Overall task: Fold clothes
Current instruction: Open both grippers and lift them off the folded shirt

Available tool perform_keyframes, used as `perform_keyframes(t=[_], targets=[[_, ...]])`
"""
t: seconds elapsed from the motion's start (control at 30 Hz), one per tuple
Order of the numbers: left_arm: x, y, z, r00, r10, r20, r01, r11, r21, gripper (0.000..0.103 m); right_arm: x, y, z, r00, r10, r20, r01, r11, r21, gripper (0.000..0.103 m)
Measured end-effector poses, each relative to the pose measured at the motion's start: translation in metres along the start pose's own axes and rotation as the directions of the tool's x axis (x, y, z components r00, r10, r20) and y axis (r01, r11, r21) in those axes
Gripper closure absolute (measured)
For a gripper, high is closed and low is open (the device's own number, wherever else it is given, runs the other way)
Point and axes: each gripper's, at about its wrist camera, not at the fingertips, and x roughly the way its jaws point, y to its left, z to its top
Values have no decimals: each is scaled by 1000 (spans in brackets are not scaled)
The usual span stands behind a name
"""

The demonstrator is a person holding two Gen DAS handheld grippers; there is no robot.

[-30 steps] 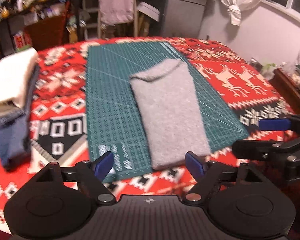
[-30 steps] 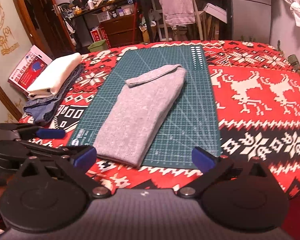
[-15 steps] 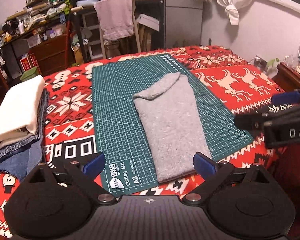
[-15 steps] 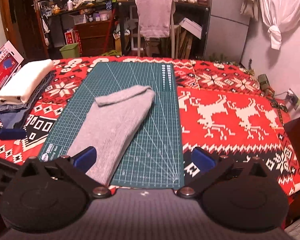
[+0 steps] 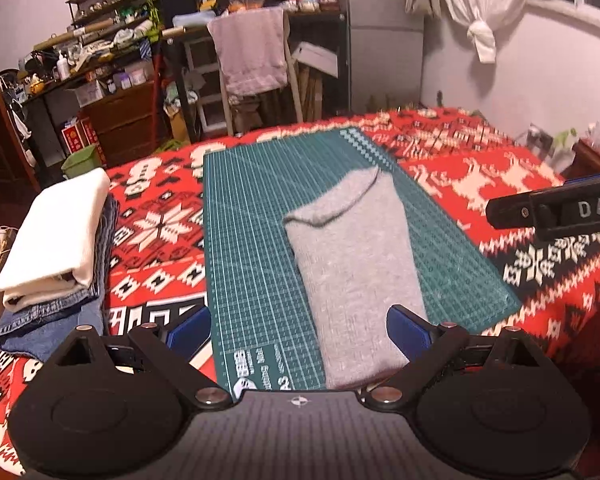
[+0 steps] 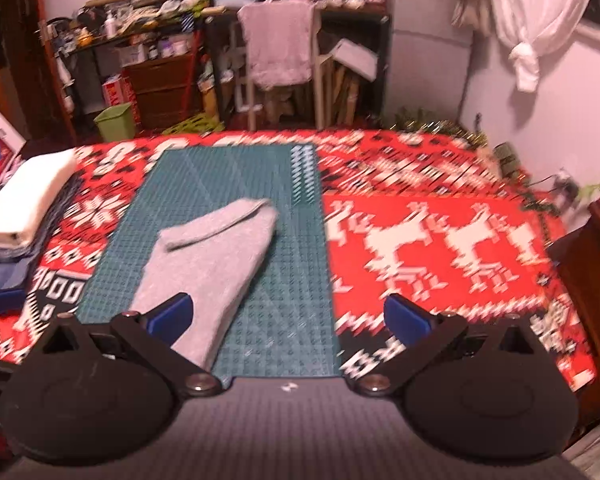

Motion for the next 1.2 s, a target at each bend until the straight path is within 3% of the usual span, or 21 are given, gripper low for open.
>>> perform_keyframes(t=[0.13,0.27,0.47,0.7,0.87,0.93,1.03,1.2], targets=[[0,5,5,1000,-14,17,15,999,-43,8,-2,-7,4,996,-61,70,62,998,-4,0],[5,16,9,996,-86,-2,86,990,-116,8,14,-11,13,1000,-4,-15,3,999,-32,0],[12,35,7,990,-140,-22,131,965,-226,8,47,3,16,990,29,-137,-43,994,-99,0],[18,64,0,987,-160,-30,141,934,-328,8,70,23,20,983,143,-115,-145,989,-7,0],[20,86,-5,991,-132,-33,110,919,-379,8,99,39,39,936,303,-181,-277,949,153,3],[19,93,-7,991,-131,-32,108,912,-397,8,112,46,47,919,337,-206,-296,933,205,12],[18,101,-10,991,-128,-30,103,902,-419,8,128,61,58,899,355,-255,-297,924,241,27],[18,107,-13,990,-136,-27,110,893,-437,8,148,79,65,874,341,-347,-266,932,246,36]])
